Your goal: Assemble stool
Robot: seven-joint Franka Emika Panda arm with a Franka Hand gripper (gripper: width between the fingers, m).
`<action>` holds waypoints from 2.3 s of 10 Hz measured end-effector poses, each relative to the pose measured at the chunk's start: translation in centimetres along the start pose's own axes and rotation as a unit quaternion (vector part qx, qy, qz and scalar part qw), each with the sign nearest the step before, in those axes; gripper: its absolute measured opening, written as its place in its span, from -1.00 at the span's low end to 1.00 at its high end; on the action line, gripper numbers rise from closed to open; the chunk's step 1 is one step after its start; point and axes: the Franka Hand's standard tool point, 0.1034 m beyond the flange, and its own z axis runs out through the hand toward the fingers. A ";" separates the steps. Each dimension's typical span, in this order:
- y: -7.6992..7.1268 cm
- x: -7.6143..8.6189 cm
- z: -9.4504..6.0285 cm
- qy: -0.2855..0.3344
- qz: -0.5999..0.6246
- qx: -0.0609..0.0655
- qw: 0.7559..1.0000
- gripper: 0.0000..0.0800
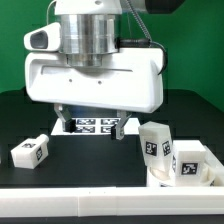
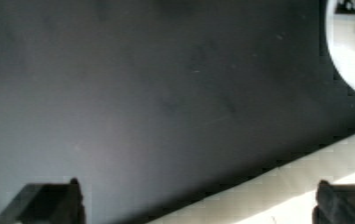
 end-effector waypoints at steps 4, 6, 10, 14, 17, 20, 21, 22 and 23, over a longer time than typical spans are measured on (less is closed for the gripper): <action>7.3 0.6 1.4 -0.003 -0.067 0.003 0.998 0.62; 8.2 0.6 1.6 -0.005 -0.060 0.002 0.998 0.62; 9.1 0.0 1.9 -0.039 -0.051 0.004 0.998 0.62; 12.1 -0.8 2.6 -0.195 -0.022 0.017 0.980 0.62; 12.5 -1.2 2.9 -0.279 -0.023 0.017 0.960 0.62; 13.4 -2.0 3.5 -0.376 -0.018 0.019 0.926 0.62; 13.6 -2.6 3.6 -0.414 -0.012 0.017 0.910 0.62; 13.7 -2.5 4.0 -0.431 -0.012 0.014 0.902 0.62; 13.7 -2.2 4.4 -0.422 -0.013 0.012 0.906 0.62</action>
Offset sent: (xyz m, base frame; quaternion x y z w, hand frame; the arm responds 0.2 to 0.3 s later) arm -0.0354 -0.0617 -0.0167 0.0505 -0.0135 -0.0081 0.9986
